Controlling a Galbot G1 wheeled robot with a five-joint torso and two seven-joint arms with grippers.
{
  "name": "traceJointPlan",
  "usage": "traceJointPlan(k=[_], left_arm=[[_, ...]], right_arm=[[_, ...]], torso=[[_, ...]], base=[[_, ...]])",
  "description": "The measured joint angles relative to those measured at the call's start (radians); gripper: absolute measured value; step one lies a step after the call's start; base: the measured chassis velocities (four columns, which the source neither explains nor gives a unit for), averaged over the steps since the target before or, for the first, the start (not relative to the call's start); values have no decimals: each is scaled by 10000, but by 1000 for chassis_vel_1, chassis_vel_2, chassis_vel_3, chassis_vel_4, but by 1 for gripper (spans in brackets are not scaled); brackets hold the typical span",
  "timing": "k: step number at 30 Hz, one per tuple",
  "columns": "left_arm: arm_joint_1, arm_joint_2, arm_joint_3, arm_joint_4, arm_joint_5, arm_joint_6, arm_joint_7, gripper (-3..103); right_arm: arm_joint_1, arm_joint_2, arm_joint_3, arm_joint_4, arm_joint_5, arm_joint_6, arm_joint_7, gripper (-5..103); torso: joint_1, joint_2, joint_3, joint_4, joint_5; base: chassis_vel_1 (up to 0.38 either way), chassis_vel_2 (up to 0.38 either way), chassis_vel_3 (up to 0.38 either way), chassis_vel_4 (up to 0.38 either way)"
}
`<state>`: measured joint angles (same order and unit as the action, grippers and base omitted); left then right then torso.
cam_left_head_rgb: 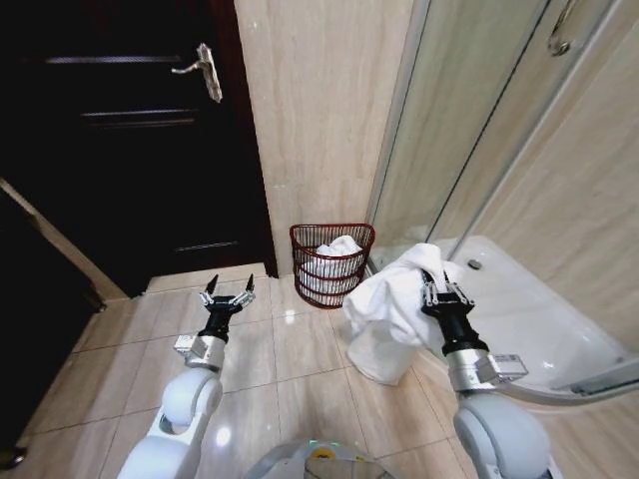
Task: Discard the used towel into the hamper.
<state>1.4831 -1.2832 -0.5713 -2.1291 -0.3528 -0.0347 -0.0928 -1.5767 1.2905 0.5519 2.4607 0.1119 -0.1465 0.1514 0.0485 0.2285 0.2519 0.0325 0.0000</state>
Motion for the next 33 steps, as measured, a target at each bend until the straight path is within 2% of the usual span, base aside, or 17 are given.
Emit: traceJointPlan(k=[33], left_arm=[[25, 35, 8, -117, 23, 152, 63, 100]], right_arm=[[76, -20, 125, -19, 27, -29, -49, 16]], torso=[[421, 1367, 946, -1, 0]], base=[[15, 14, -18, -16]])
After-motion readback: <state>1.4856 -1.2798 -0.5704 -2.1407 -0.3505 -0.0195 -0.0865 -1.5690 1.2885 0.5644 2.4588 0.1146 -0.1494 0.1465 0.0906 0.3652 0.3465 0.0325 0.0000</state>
